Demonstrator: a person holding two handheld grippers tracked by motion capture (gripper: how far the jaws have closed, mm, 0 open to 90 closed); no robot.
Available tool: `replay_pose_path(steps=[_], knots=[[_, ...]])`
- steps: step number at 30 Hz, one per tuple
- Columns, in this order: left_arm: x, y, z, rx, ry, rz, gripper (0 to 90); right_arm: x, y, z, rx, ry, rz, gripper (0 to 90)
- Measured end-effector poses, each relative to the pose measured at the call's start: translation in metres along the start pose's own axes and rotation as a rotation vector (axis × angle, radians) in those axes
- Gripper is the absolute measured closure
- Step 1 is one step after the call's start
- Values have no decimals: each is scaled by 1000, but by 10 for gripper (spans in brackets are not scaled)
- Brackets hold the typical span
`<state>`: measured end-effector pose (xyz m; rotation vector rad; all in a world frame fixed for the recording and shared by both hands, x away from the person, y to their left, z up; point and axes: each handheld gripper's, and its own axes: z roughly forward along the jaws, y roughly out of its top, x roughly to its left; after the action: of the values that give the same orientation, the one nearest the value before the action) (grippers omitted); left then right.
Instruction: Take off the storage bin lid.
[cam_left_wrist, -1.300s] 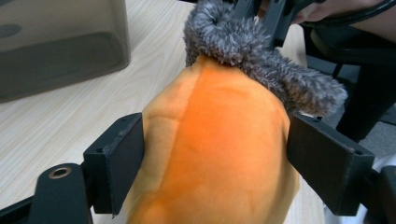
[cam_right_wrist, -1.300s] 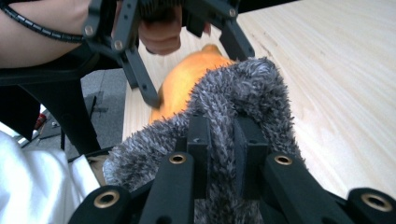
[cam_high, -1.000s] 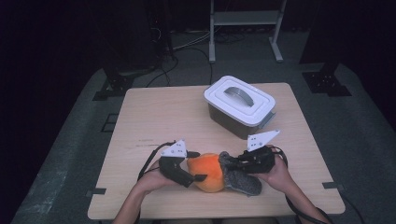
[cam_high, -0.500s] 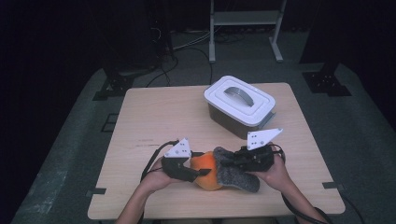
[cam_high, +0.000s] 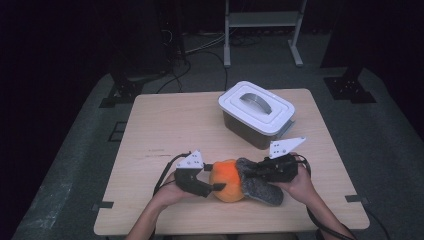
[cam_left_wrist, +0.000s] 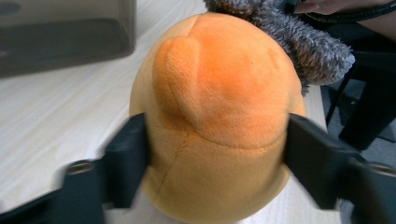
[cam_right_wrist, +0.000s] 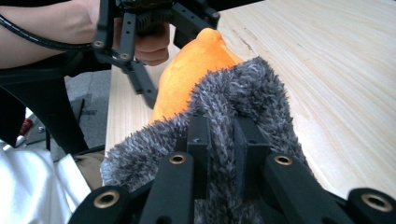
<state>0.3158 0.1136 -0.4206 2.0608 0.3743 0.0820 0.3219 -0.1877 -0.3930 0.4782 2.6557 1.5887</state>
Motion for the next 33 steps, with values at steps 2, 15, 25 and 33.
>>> replay_pose_path(steps=[2, 15, 25, 33], knots=[[-3, 3, -1, -2, 3, 16, 424, 2, 3, -5, -32, 10, -3, 787], [-1, 1, 1, -4, 12, 2, 427, 1, 2, -4, 3, -2, -25, 787], [-1, 2, 0, -2, 5, 21, 417, 0, 6, -12, -4, -50, -31, 783], [2, -1, 5, -53, -40, -20, 246, -4, -1, -8, 24, -31, -3, 782]])
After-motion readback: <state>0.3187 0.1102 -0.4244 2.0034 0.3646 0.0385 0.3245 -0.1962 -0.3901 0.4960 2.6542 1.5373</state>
